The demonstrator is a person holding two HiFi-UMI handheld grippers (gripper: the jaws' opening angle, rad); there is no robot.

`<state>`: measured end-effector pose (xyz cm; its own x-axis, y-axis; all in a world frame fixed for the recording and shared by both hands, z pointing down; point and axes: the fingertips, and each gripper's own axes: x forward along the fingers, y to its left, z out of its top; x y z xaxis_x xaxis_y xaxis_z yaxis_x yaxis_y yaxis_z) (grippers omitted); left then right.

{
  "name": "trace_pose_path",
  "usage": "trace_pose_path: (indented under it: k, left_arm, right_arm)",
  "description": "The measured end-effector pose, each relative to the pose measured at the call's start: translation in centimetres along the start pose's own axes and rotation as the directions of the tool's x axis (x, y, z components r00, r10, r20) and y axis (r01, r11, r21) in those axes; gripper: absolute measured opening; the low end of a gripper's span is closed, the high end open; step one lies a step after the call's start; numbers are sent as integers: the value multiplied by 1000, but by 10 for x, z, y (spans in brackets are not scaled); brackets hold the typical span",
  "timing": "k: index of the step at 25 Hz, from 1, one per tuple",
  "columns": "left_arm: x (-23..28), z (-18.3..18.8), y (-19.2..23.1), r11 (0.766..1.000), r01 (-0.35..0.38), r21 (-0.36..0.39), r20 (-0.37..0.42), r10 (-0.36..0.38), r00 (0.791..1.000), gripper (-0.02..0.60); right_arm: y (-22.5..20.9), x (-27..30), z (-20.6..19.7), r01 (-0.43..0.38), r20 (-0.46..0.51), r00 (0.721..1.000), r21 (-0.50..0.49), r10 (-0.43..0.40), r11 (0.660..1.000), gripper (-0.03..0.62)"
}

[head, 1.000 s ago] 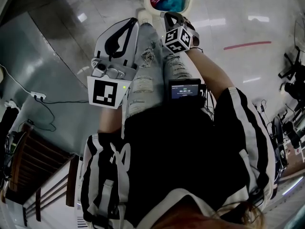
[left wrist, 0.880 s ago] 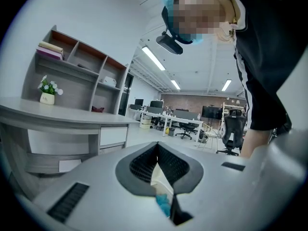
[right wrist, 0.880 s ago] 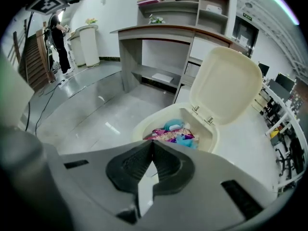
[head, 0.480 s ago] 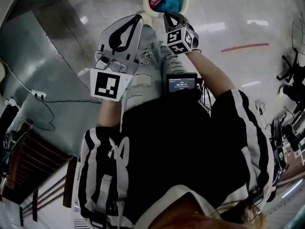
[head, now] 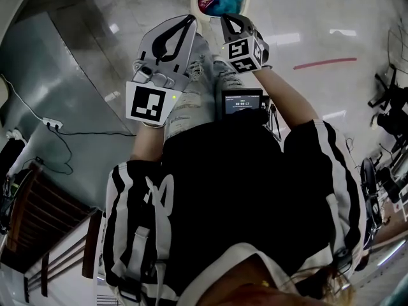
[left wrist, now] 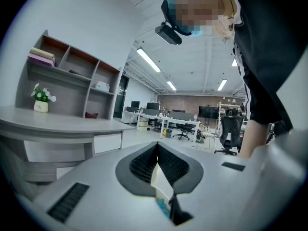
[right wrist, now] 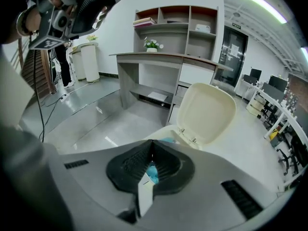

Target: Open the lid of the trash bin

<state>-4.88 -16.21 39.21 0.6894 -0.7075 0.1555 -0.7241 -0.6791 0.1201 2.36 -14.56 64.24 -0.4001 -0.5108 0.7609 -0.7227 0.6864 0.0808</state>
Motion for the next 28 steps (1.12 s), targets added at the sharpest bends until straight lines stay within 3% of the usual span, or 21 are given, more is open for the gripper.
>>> trace_pose_path:
  k: [28]
  left_arm:
    - [-35,35,-25,1000,-23,18,-12,23,1000,8]
  right_arm:
    - [-21,-104,79,23,215,976,33,-30,999,8]
